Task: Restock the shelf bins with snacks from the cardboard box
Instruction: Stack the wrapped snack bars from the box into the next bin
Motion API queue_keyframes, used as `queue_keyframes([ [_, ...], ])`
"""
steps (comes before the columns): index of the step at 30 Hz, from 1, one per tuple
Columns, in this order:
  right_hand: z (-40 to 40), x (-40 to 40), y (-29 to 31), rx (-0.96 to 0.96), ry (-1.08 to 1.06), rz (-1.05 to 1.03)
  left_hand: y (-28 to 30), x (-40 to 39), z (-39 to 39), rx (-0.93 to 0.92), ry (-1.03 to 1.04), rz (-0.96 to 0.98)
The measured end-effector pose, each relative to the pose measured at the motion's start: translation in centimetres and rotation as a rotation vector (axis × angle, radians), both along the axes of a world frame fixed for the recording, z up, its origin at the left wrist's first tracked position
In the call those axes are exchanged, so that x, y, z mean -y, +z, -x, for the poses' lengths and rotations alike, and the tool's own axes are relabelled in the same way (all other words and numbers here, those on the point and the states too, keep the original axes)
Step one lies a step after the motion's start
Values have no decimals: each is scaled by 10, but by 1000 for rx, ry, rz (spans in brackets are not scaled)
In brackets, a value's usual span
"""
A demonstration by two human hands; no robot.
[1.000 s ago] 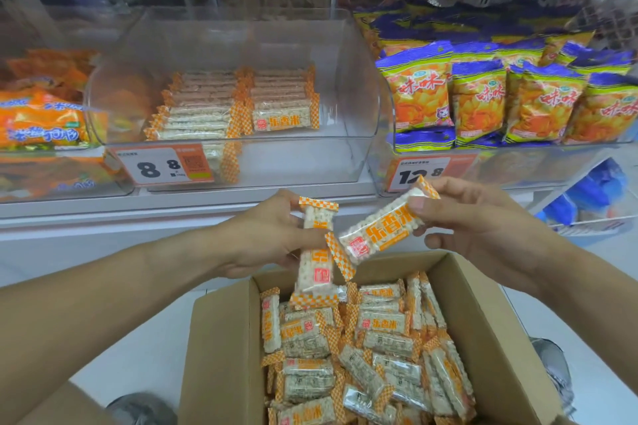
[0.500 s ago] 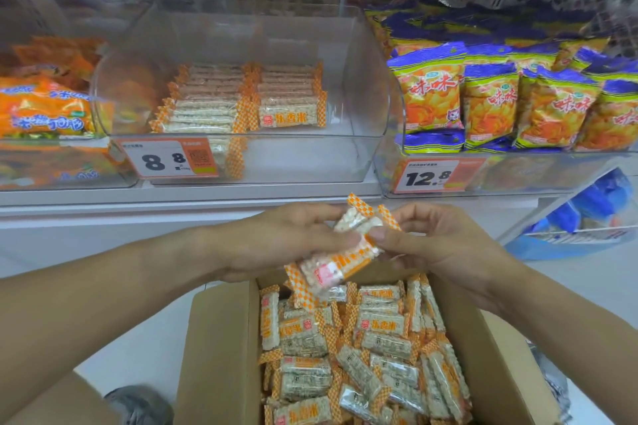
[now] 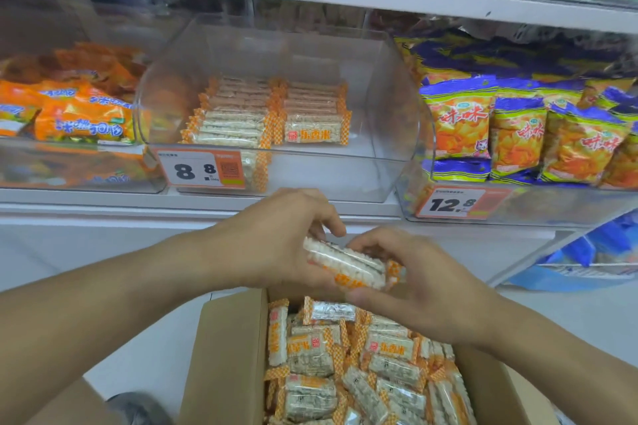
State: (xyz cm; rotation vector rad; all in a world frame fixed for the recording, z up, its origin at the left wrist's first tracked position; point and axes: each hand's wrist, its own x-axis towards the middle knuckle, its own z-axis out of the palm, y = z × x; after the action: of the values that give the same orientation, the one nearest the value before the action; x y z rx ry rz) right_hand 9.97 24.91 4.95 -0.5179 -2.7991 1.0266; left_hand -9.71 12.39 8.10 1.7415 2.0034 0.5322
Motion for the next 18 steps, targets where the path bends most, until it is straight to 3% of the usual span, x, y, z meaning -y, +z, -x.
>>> queue_keyframes([
  [3, 8, 1, 9, -87, 4, -102, 9, 3, 7, -55, -3, -193],
  [9, 36, -13, 57, -323, -192, -276, 35, 15, 54, -119, 246, -623],
  [12, 77, -31, 75, -255, -277, -344, 23, 16, 84, -172, 430, -544],
  [18, 158, -73, 65, 189, -421, -319, -3, 10, 109, -158, 477, -366],
])
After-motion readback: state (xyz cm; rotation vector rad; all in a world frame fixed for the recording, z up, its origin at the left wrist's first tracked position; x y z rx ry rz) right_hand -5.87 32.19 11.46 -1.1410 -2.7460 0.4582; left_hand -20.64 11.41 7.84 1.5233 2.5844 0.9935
